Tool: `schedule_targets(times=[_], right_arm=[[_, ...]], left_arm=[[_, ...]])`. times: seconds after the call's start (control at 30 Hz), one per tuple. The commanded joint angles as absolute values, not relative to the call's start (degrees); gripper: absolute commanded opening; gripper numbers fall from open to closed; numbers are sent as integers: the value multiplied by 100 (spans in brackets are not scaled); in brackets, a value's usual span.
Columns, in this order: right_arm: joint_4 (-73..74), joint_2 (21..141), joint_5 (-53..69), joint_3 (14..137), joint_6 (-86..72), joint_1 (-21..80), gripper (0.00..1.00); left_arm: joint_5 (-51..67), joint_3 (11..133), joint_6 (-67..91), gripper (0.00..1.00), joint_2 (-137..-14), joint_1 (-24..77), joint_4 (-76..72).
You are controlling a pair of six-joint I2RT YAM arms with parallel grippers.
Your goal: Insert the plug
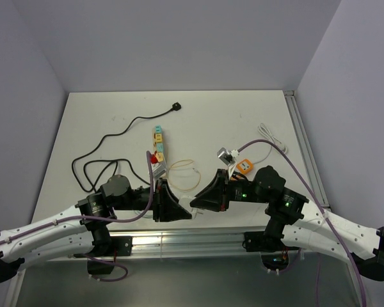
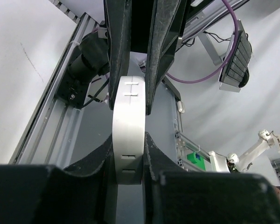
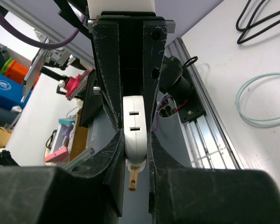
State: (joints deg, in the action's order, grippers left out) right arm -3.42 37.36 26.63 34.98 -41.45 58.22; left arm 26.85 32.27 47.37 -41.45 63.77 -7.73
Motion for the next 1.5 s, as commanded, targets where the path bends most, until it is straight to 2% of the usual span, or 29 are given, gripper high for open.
schedule_targets(times=[0.0,0.03,0.07,0.13,0.2,0.47,0.77,1.3,1.4,1.43,1.47], right_arm=[[-562,3771,2505,3736,-4175,5845,0],[-597,3771,2514,3727,-4201,5836,0],[-615,3771,2505,3718,-4210,5845,0],[-642,3779,2487,3700,-4219,5845,0],[-694,3788,2505,3683,-4219,5845,0],[-791,3753,2496,3595,-4271,5862,0],[-844,3700,2321,3533,-4315,5871,0],[-861,3762,2145,3507,-4307,5976,0],[-853,3788,2136,3524,-4298,5985,0],[-861,3788,2136,3524,-4307,5985,0],[-870,3788,2144,3524,-4307,5994,0]], left_arm=[[2663,3252,4588,11,-4192,6363,-774],[2637,3252,4640,23,-4210,6363,-765],[2602,3252,4667,46,-4227,6363,-782],[2531,3261,4754,61,-4289,6363,-870],[2531,3261,4825,67,-4342,6363,-1063],[2233,3243,4966,55,-4421,6363,-1266],[1828,3111,5282,48,-4210,6363,-1494],[1854,3120,5440,45,-4430,6363,-1758],[1889,3129,5432,32,-4447,6363,-1775],[1898,3138,5423,22,-4456,6363,-1767],[1898,3155,5405,15,-4465,6363,-1758]])
